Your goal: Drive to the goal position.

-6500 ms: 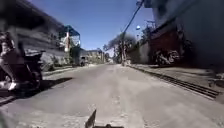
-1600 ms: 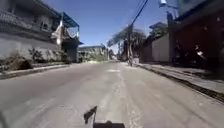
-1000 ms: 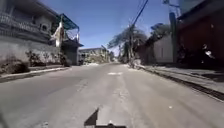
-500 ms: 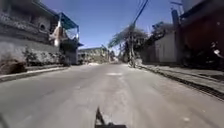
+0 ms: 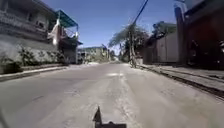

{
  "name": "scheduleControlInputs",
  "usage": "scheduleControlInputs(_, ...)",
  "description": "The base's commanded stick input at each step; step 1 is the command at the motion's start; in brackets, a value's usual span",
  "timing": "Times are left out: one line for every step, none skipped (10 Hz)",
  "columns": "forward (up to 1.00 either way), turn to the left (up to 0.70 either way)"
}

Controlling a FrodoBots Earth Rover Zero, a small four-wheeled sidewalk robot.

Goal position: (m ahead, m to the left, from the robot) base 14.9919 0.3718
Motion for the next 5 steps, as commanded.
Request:
scheduleControlInputs(0.70, 0.00)
scheduleControlInputs(0.70, 0.00)
scheduleControlInputs(0.70, 0.00)
scheduleControlInputs(0.70, 0.00)
scheduleControlInputs(0.70, 0.00)
